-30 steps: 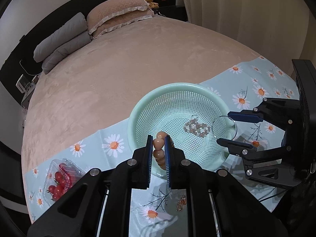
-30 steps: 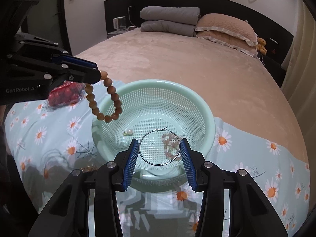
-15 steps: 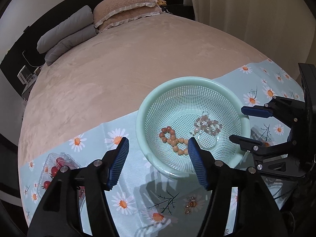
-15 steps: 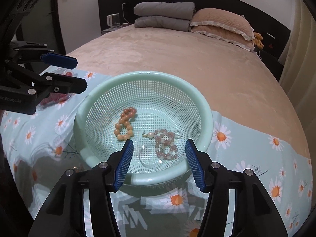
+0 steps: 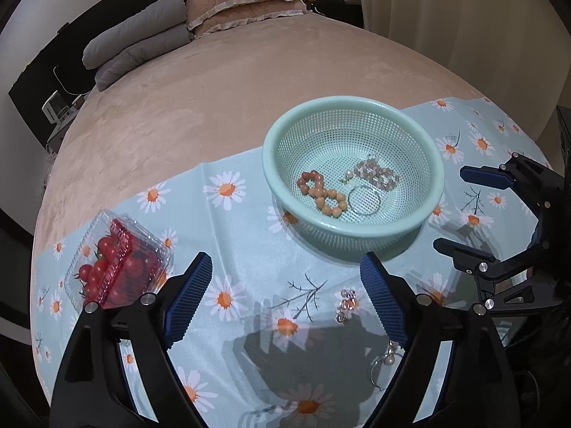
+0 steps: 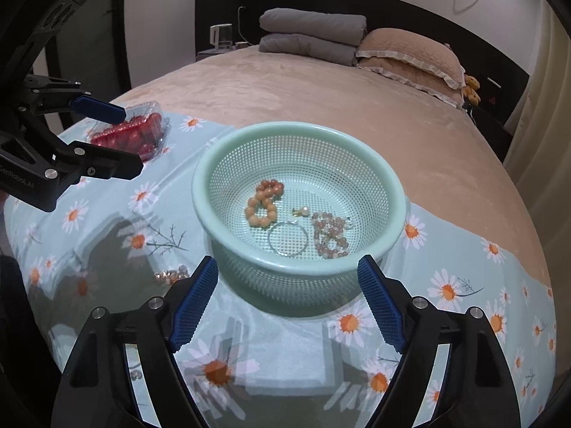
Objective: Organize jewelry
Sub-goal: 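Grasp the small silver charm with the right tool while the left grasps the hoop earring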
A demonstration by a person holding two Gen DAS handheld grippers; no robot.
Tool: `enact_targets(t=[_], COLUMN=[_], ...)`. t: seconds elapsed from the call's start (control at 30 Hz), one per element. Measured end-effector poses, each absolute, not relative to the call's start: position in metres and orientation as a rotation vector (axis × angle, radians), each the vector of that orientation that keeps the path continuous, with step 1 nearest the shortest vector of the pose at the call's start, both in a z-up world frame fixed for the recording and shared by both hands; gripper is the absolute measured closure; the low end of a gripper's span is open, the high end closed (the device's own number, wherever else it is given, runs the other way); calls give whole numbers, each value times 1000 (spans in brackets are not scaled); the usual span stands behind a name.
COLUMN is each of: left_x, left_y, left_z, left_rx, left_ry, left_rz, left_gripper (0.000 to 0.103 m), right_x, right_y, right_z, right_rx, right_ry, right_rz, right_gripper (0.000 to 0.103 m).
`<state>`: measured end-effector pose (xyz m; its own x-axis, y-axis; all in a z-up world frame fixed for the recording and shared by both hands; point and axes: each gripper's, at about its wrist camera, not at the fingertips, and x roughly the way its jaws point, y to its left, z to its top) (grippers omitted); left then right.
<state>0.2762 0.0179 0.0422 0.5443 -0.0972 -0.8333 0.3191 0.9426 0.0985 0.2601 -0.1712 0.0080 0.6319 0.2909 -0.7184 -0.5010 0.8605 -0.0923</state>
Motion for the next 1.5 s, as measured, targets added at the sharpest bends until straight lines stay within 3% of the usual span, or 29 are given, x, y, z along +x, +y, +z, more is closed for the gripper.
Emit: enact_targets(t=[0.4, 0.8, 1.03, 1.1, 1.23, 1.3, 1.43, 1.5], left_x=[209, 188, 186, 185, 184, 184, 184, 184], left_y=[16, -5, -12, -13, -16, -16, -17, -17], left_z=[-13, -61, -80, -79, -76, -76, -75, -73], left_rx=[290, 286, 321, 319, 316, 304, 282, 276], left_ry=[1038, 1120, 1138, 1137, 1140, 1147, 1161, 1163], left_rz=[-287, -376, -361, -373, -394, -403, -431, -438], left_gripper=[19, 19, 23, 31, 59, 71, 93, 96], right_x=[166, 140, 141, 141, 143, 145, 144, 142], right_y=[-149, -138, -128, -126, -126, -128, -131, -133], right_z=[-43, -66, -81, -84, -85, -86, -86, -85], right_rx=[-408, -333, -363, -378, -359, -346, -337, -341], right_ry=[749, 768, 749, 731, 731, 740, 758, 762], right_rz=[692, 791, 778, 764, 792, 807, 827, 832], right_gripper=[27, 27, 34, 43, 78, 88, 93, 93])
